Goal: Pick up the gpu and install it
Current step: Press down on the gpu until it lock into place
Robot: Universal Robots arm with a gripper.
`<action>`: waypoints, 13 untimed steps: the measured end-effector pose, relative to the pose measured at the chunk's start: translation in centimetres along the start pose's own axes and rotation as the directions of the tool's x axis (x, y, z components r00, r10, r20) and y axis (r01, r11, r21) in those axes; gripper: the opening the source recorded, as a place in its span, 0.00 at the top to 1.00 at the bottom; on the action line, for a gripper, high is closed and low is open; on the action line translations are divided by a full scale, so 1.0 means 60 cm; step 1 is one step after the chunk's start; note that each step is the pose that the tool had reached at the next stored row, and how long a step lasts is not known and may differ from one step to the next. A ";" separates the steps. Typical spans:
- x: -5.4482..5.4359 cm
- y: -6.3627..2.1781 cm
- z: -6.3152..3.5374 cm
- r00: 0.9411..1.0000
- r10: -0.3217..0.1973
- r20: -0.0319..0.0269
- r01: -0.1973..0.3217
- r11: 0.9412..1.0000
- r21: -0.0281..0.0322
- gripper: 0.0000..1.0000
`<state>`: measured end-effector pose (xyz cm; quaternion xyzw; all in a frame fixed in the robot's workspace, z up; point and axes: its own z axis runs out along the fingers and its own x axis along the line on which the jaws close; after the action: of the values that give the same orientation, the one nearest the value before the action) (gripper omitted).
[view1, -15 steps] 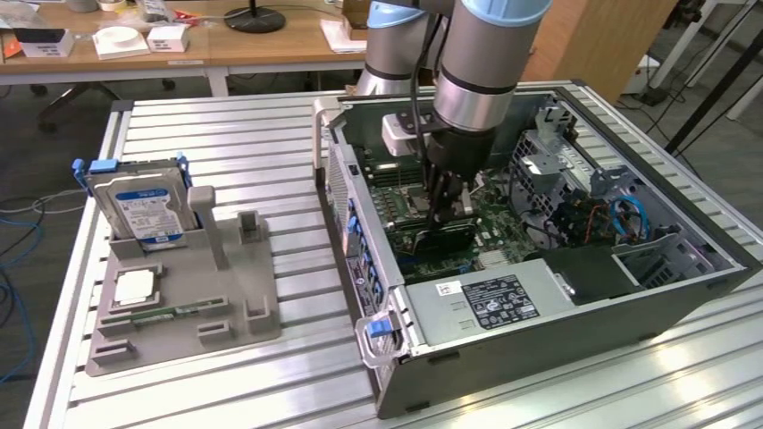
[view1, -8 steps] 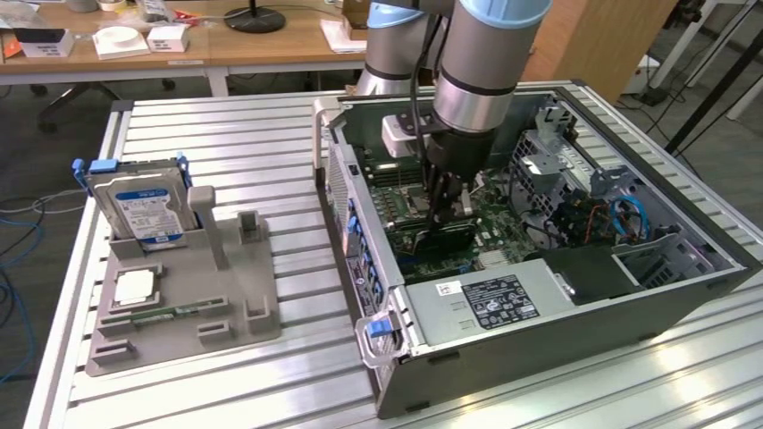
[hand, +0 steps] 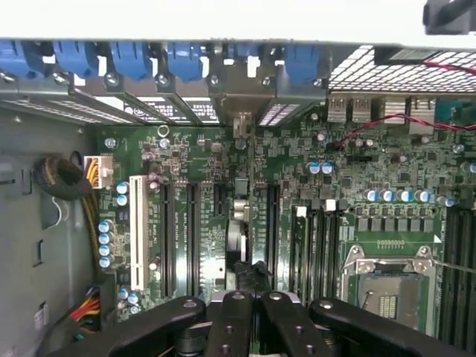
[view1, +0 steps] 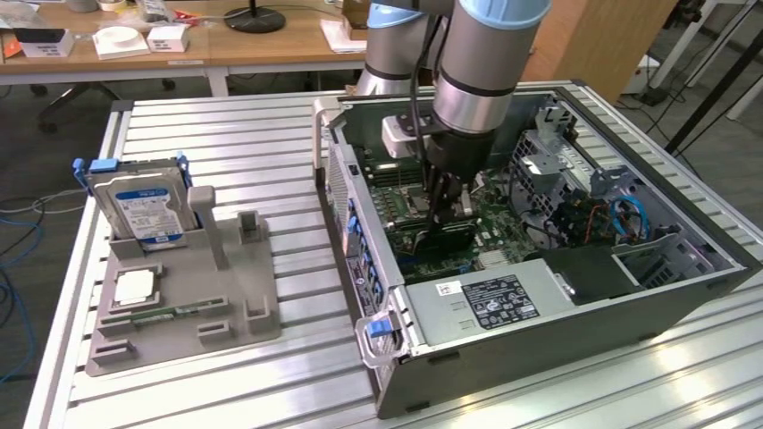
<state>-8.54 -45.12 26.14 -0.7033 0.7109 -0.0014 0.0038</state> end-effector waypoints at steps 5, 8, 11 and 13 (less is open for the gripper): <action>0.000 0.001 -0.021 1.000 0.000 0.002 0.000 1.000 0.000 0.89; 0.000 0.001 -0.027 1.000 0.000 0.003 0.000 1.000 0.001 0.89; 0.000 0.001 -0.028 1.000 0.000 0.002 0.000 1.000 0.000 0.89; 0.000 0.001 -0.028 1.000 0.000 0.002 0.000 1.000 0.000 0.89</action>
<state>-8.63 -45.11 27.81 -0.7033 0.7109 -0.0007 0.0048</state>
